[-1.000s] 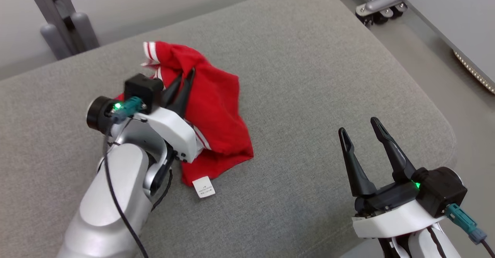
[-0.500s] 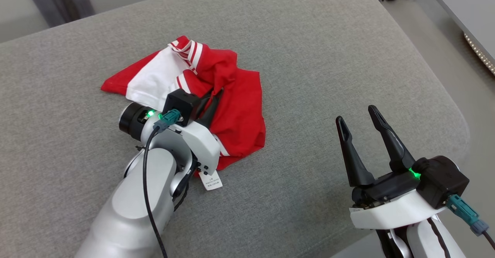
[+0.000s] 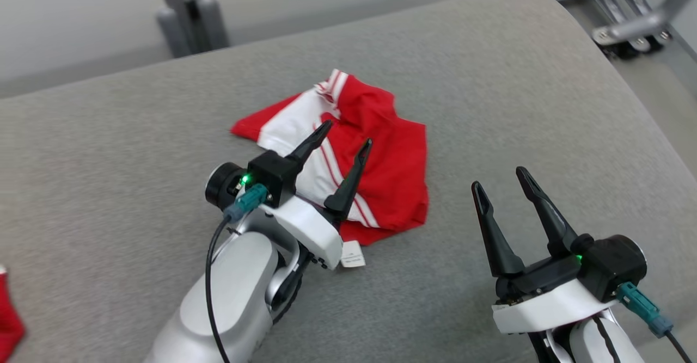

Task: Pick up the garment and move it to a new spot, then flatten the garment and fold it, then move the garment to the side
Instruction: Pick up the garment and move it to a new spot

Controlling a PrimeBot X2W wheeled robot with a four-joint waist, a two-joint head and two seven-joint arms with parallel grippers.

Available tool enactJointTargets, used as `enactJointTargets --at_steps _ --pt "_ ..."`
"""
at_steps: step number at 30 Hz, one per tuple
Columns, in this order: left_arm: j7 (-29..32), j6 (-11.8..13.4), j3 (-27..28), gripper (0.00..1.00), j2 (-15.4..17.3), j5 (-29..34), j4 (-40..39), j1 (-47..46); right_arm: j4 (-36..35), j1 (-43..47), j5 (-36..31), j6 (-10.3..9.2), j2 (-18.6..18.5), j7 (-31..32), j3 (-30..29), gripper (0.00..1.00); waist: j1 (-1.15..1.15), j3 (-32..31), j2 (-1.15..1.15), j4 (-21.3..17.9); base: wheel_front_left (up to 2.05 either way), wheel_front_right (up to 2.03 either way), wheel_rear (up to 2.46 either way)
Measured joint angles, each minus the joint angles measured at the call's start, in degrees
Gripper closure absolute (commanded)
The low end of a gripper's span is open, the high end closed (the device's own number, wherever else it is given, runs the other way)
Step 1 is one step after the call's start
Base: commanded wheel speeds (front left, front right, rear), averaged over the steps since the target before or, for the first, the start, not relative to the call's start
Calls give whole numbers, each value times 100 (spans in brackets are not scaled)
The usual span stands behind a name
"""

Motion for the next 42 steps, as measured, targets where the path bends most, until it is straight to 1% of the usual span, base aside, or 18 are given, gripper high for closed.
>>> enactJointTargets --at_steps 5,9,15,19,24,31,36,42 --pt "-159 381 202 0 31 -14 -422 488 137 92 38 0 4 0 -3 0 0 -309 0 456 0 0 0" --pt "-199 675 508 0 202 -36 -794 1055 199 201 41 0 2 -1 -71 0 0 -560 0 799 0 0 0" --pt "-207 1049 1120 0 369 -36 -1485 1979 305 409 146 0 2 0 -185 0 0 -918 0 1219 0 0 0" --pt "-207 1217 1494 0 409 15 -1883 2521 316 537 102 0 2 -1 -326 0 0 -1101 0 1440 0 0 0" --pt "-208 1299 1867 0 383 198 -2347 3108 312 737 43 0 1 0 -511 0 0 -1289 0 1638 0 0 0" --pt "-208 1304 2251 0 232 459 -2655 3869 321 1135 -21 0 -1 0 -809 0 0 -1532 0 1807 0 0 0" --pt "-208 1273 2407 0 141 592 -2659 4178 320 1305 -67 0 -1 0 -864 0 0 -1625 0 1837 0 0 0" --pt "-208 1124 2482 0 44 704 -2503 4288 328 1343 -67 0 -1 -1 -849 0 0 -1664 0 1821 0 0 0"
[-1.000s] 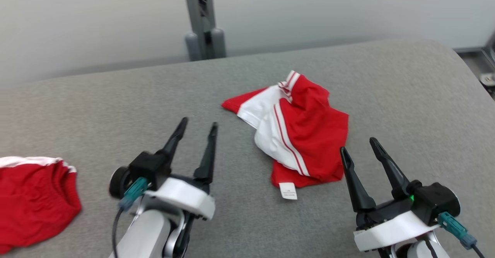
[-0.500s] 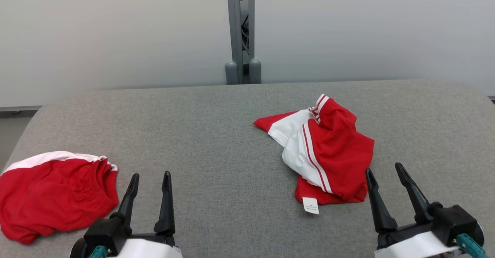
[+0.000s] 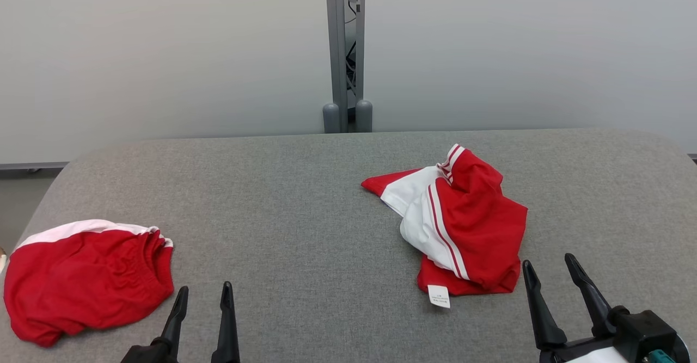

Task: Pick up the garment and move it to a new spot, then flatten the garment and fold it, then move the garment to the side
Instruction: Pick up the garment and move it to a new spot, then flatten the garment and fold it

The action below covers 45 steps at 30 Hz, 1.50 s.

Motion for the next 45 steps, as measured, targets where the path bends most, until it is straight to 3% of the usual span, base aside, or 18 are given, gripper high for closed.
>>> enactJointTargets --at_steps 12,29,33,45 --pt "0 -76 62 0 -37 31 107 -15 15 -1 46 0 0 0 -10 0 0 2 0 -52 0 0 0" --pt "0 65 -45 0 -43 471 67 -78 3 -83 -108 0 -1 1 112 0 0 133 0 -142 0 0 0" --pt "1 -57 -86 0 -42 569 326 -312 -7 -138 -170 0 1 1 193 0 0 245 0 -267 0 0 0" --pt "38 -857 -723 0 -44 263 1722 -1998 -100 -475 -245 1 4 1 375 0 0 811 0 -780 0 0 0"
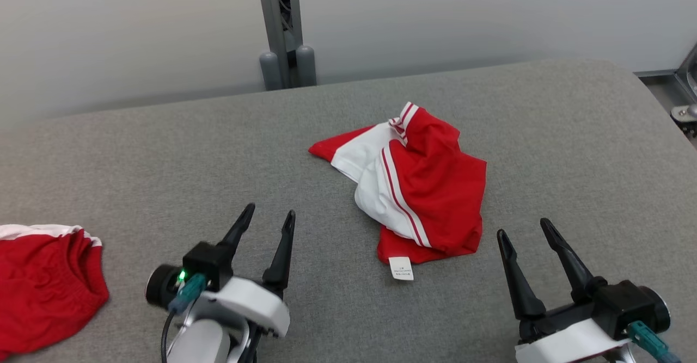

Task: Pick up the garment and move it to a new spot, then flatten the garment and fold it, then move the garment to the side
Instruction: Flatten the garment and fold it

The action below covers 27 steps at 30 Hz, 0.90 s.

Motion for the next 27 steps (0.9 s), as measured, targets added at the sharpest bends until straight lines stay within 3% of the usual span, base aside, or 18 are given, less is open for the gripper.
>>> enactJointTargets --at_steps 12,27 --pt "620 -358 -466 0 77 215 1289 -2104 -280 -433 387 -1 -4 -1 156 0 0 868 0 -691 0 0 0" --pt "883 -392 -900 0 53 383 2717 -2944 -341 -579 666 -1 -7 -1 363 0 0 1281 0 -1532 0 0 0"
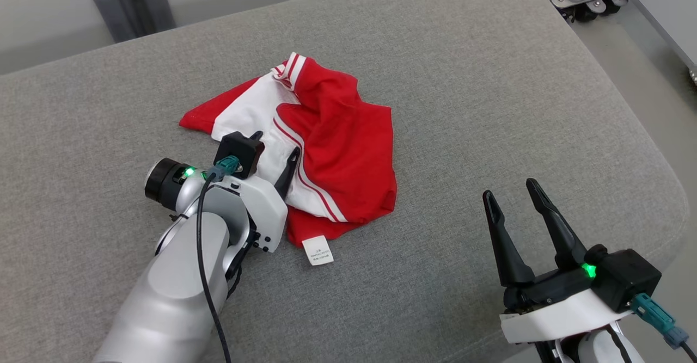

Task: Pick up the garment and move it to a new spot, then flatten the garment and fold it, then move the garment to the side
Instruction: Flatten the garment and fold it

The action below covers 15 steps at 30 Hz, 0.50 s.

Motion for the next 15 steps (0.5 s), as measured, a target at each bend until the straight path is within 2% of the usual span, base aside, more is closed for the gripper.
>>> enactJointTargets --at_steps 4,5,6,7,11,15 --pt "-24 40 -107 0 -18 0 358 -118 -2 -18 7 0 0 1 4 0 0 49 0 -42 0 0 0" --pt "-73 38 -127 33 -21 -3 404 -146 -2 -18 12 0 0 1 8 0 0 49 0 -39 0 0 0" --pt "-145 34 -146 89 -25 -15 434 -177 -2 -19 12 0 0 0 8 0 0 44 0 -34 0 0 0" --pt "-183 12 -165 100 -35 -67 469 -216 1 -19 13 0 0 0 8 0 0 31 0 -25 0 0 0" --pt "-427 -62 -202 100 -44 -323 417 -275 30 -19 14 0 1 1 23 0 0 -50 0 12 0 0 0" --pt "-276 -167 -432 100 -35 -1695 -185 -236 113 -18 19 0 2 1 74 0 0 -238 0 38 0 0 0"
